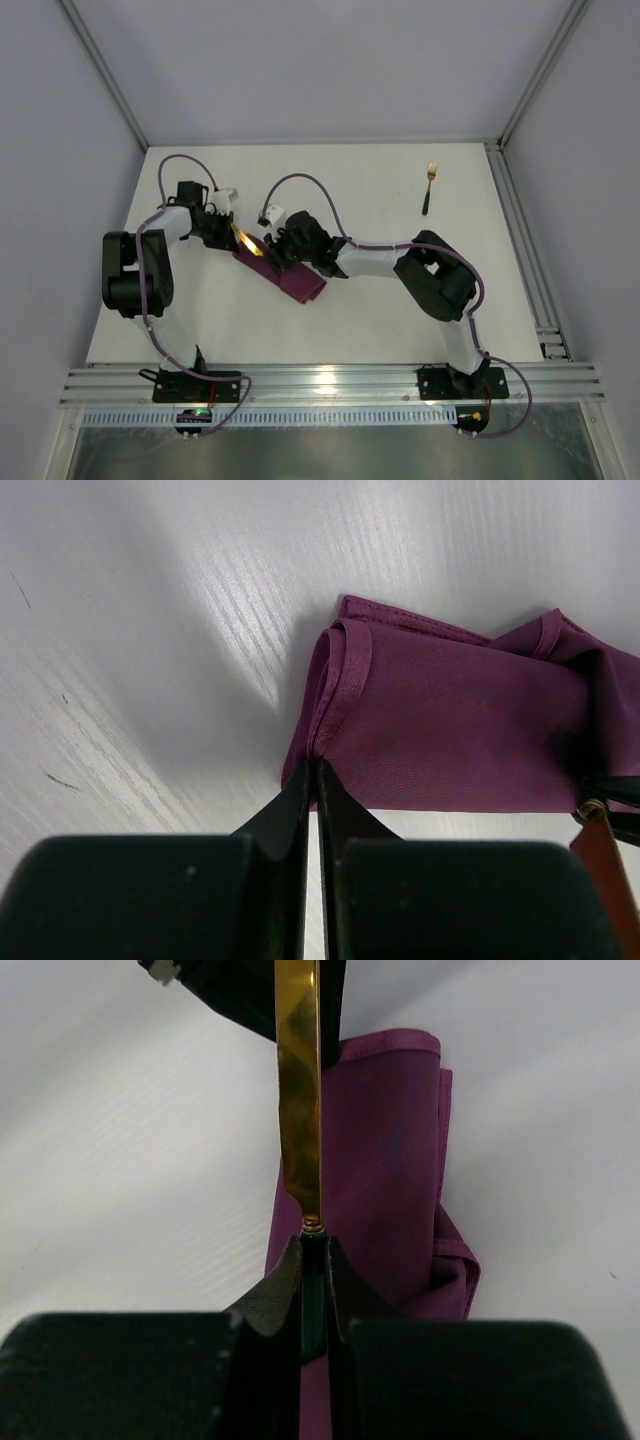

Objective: Fold the napkin into a case and place the utensils inside
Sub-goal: Stuff the knife into the folded napkin.

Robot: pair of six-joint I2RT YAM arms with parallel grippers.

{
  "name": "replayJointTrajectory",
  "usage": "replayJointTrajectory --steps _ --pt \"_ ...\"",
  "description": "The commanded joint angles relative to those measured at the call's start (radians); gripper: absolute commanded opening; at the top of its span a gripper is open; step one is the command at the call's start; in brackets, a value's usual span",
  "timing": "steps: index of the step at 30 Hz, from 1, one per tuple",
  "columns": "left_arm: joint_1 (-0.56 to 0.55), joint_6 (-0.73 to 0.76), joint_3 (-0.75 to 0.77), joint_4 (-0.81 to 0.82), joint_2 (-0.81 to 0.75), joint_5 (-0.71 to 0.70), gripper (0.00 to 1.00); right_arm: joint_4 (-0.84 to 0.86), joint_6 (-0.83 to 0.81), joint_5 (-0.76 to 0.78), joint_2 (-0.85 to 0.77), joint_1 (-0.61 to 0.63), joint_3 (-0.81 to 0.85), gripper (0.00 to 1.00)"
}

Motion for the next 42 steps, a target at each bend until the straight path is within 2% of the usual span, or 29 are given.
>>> replayJointTrajectory --steps 1,7,17,38,39,40,42 --pt "0.000 0.011 0.031 0.009 -0.007 0.023 0.00 -0.052 -0.041 0.028 0.014 0.005 0.055 0.04" --pt "-0.001 0.020 0.031 0.023 -0.014 0.011 0.00 -0.158 -0.078 0.027 0.027 0.005 0.081 0.04" --pt "0.000 0.031 0.021 0.038 -0.020 0.011 0.00 -0.325 -0.049 -0.019 -0.006 0.005 0.068 0.04" --pt "0.000 0.046 0.008 0.049 -0.038 -0.006 0.00 -0.342 0.085 0.016 -0.041 0.005 0.021 0.04" --pt "0.000 0.046 0.008 0.051 -0.038 -0.003 0.00 -0.342 0.085 0.016 -0.039 0.005 0.023 0.06" --pt "0.000 0.046 0.008 0.047 -0.040 -0.002 0.00 -0.347 0.085 0.019 -0.039 0.005 0.026 0.16" --pt "0.000 0.046 0.008 0.044 -0.041 0.006 0.00 -0.353 0.085 0.025 -0.042 0.005 0.038 0.29"
